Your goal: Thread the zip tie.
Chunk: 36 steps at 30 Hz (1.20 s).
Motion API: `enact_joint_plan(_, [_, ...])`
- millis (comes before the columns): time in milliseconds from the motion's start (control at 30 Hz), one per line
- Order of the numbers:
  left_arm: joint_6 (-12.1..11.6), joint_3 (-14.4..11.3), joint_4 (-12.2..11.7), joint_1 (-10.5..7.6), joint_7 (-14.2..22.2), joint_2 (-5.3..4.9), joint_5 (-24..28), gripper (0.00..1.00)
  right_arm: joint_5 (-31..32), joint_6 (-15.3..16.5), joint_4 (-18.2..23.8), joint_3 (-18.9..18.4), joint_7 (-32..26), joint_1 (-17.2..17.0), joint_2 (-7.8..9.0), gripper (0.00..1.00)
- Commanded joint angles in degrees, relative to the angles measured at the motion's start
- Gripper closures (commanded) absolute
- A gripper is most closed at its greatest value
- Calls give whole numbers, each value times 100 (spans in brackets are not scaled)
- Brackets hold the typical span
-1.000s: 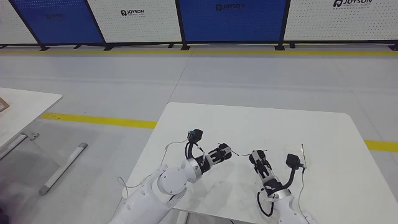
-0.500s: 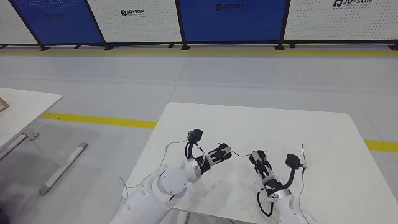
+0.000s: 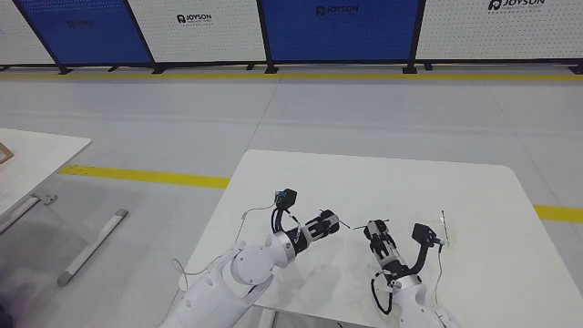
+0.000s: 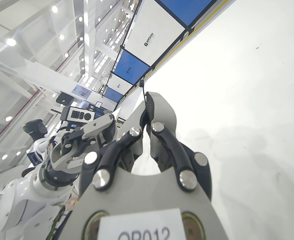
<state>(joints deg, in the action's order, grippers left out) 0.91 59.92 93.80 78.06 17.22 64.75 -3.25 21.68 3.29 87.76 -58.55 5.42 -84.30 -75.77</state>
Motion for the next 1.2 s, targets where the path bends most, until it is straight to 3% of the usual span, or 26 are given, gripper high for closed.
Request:
enact_joint_plan(0, [0, 0, 0, 0, 0, 0, 0, 100, -3, 5, 4, -3, 0, -3, 0, 100])
enact_joint_plan(267, [0, 0, 0, 0, 0, 0, 0, 100, -190, 849, 275, -301, 184, -355, 42, 100])
enact_joint_plan(367, [0, 0, 0, 0, 0, 0, 0, 100, -270, 898, 299, -364, 281, -410, 38, 100])
enact_joint_plan(733, [0, 0, 0, 0, 0, 0, 0, 100, -272, 885, 297, -368, 283, -411, 38, 100])
enact_joint_plan(933, [0, 0, 0, 0, 0, 0, 0, 100, -36, 296, 259, -377, 460, -366, 3, 100])
enact_joint_plan(1167, [0, 0, 0, 0, 0, 0, 0, 100, -20, 52, 127, -301, 469, -266, -53, 100])
